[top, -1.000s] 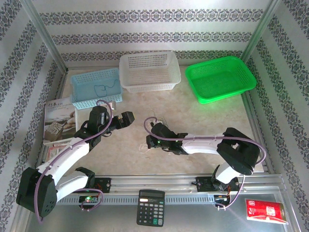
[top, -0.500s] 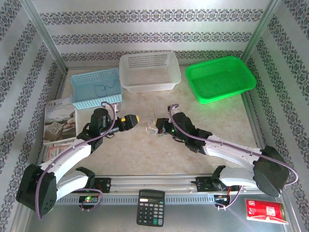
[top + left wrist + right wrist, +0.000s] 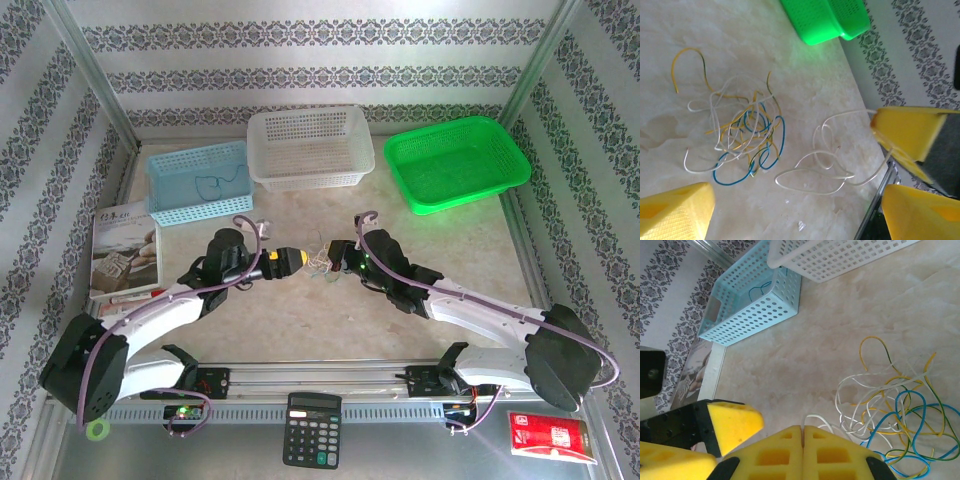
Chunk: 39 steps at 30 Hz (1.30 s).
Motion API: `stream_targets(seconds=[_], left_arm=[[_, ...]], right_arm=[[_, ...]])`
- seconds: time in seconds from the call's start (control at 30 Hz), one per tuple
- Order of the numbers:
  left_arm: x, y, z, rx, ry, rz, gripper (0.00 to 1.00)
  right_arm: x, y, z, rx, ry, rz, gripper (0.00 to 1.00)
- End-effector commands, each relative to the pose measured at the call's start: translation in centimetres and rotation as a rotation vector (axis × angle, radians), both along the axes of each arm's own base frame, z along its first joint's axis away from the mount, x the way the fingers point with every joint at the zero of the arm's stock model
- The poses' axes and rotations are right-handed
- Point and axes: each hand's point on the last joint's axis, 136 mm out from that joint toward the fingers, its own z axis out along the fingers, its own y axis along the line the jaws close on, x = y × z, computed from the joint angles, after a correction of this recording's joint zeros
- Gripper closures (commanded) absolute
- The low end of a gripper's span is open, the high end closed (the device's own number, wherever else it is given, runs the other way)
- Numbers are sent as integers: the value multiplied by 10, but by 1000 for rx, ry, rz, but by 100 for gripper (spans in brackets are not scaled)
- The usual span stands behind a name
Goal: Untangle the cables
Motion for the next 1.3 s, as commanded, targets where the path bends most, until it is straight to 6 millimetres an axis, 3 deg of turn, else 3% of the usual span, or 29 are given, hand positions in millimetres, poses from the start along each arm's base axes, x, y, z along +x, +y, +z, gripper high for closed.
stream_targets(seconds=[0.0, 0.2, 0.53, 0.9, 1.07, 1.27], left_arm=[[1, -13, 10, -27, -62, -44, 18], [-4, -19, 0, -88, -52, -19, 22], [0, -17, 7, -120, -111, 49, 27], [11, -30, 10, -143, -118, 46, 35], [17, -40, 14, -139, -141, 45, 47], [18, -39, 15, -114, -157, 45, 78]], right_arm=[[4, 1, 6, 33, -14, -7, 100], [6, 2, 17, 71, -24, -14, 100], [12, -1, 35, 174, -31, -51, 100], [11, 3, 48, 287, -25, -50, 100], [10, 5, 47, 334, -9, -50, 100], [12, -11, 36, 332, 0, -96, 100]])
